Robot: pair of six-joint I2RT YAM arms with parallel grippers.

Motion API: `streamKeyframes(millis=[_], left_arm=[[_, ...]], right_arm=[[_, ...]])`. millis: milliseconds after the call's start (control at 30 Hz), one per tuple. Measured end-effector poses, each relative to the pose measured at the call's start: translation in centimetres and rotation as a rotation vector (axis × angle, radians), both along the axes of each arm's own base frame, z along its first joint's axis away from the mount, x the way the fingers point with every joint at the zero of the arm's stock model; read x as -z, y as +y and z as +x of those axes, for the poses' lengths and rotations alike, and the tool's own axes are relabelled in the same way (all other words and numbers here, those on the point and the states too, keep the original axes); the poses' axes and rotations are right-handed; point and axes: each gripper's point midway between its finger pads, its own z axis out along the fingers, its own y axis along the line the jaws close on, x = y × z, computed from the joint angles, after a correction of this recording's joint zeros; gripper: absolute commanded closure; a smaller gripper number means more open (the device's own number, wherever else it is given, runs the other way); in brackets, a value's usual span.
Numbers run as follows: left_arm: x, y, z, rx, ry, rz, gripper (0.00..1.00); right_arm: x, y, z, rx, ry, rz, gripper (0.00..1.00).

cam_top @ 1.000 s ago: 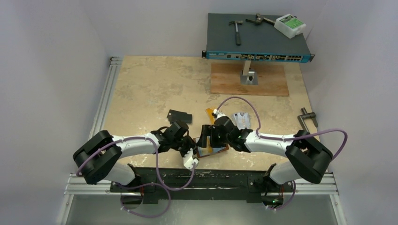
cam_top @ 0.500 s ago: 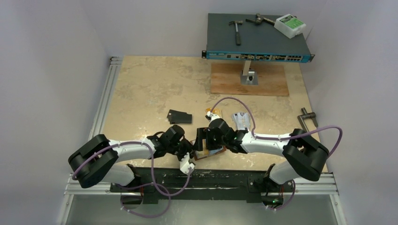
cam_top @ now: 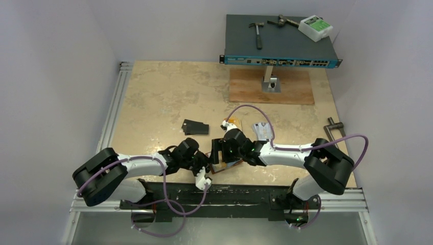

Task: Put the credit cards into the card holder
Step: Insert the credit card into the card holder, then pick up the credit card from the center of the board.

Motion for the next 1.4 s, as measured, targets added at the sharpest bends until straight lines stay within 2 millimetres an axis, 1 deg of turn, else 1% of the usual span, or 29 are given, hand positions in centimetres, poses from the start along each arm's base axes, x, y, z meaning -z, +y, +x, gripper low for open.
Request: streamKeyframes(millis=[167, 267, 300, 367, 433, 500, 567, 667, 733, 833, 933, 1000, 1067, 1167, 1200, 1267, 1300, 1333, 1400], left_arm=[[0.0, 0.0, 0.1, -0.016, 0.003, 0.002, 0.86], [0.0, 0.1, 0.2, -0.021, -0.002, 0.009, 0.81], [0.0, 0.2, 0.3, -0.023, -0.002, 0.013, 0.79], [-0.2, 0.3, 0.6, -0.034, 0.001, 0.025, 0.77], [-0.4, 0.6, 1.3, -0.060, -0.004, 0.044, 0.75], [-0.7, 1.2, 2.1, -0.094, -0.006, 0.071, 0.72], [-1.1, 1.7, 2.6, -0.122, -0.003, 0.092, 0.69], [-2.6, 2.3, 3.2, -0.159, 0.004, 0.113, 0.63], [-4.0, 2.5, 3.6, -0.188, 0.014, 0.123, 0.60], [-6.3, 2.4, 4.4, -0.241, 0.050, 0.136, 0.59], [-8.8, 2.0, 5.2, -0.314, 0.095, 0.136, 0.58], [-11.0, 1.2, 6.2, -0.386, 0.152, 0.136, 0.58], [-13.3, -0.1, 7.5, -0.457, 0.212, 0.130, 0.58], [-16.3, -2.7, 9.8, -0.540, 0.272, 0.098, 0.58], [-16.8, -3.4, 10.5, -0.563, 0.287, 0.088, 0.58], [-17.1, -4.5, 11.2, -0.594, 0.315, 0.092, 0.58], [-16.8, -4.8, 11.2, -0.605, 0.333, 0.106, 0.58], [-16.3, -5.2, 11.2, -0.614, 0.353, 0.126, 0.58], [-14.9, -5.7, 10.9, -0.634, 0.401, 0.177, 0.58]], right_arm=[[-0.1, 0.1, 0.0, -0.010, -0.005, 0.000, 0.19], [-0.1, -0.1, 0.0, -0.011, -0.008, -0.005, 0.11], [-0.2, -0.2, 0.1, -0.005, -0.010, -0.005, 0.10], [-0.9, -0.3, 0.3, 0.007, -0.014, 0.011, 0.09], [-2.3, -0.6, 0.8, 0.022, -0.021, 0.054, 0.08], [-3.4, -1.2, 1.3, 0.035, -0.022, 0.090, 0.09], [-4.3, -2.3, 2.1, 0.066, -0.024, 0.117, 0.09], [-5.6, -4.2, 3.8, 0.134, -0.044, 0.137, 0.08], [-6.5, -6.2, 5.3, 0.199, -0.063, 0.138, 0.06], [-7.4, -10.5, 8.1, 0.341, -0.105, 0.105, 0.02], [-8.2, -14.8, 10.3, 0.473, -0.140, 0.048, 0.01], [-8.6, -17.5, 11.5, 0.556, -0.163, 0.018, 0.01], [-8.7, -19.7, 12.2, 0.622, -0.176, -0.009, 0.01], [-8.0, -22.6, 12.8, 0.704, -0.167, -0.057, 0.01], [-7.7, -23.3, 12.9, 0.722, -0.157, -0.068, 0.01], [-6.6, -24.4, 13.0, 0.749, -0.137, -0.090, 0.01], [-5.8, -24.8, 12.9, 0.757, -0.120, -0.101, 0.01], [-5.2, -25.2, 12.8, 0.766, -0.107, -0.111, 0.01], [-3.4, -25.9, 12.6, 0.780, -0.064, -0.136, 0.01]])
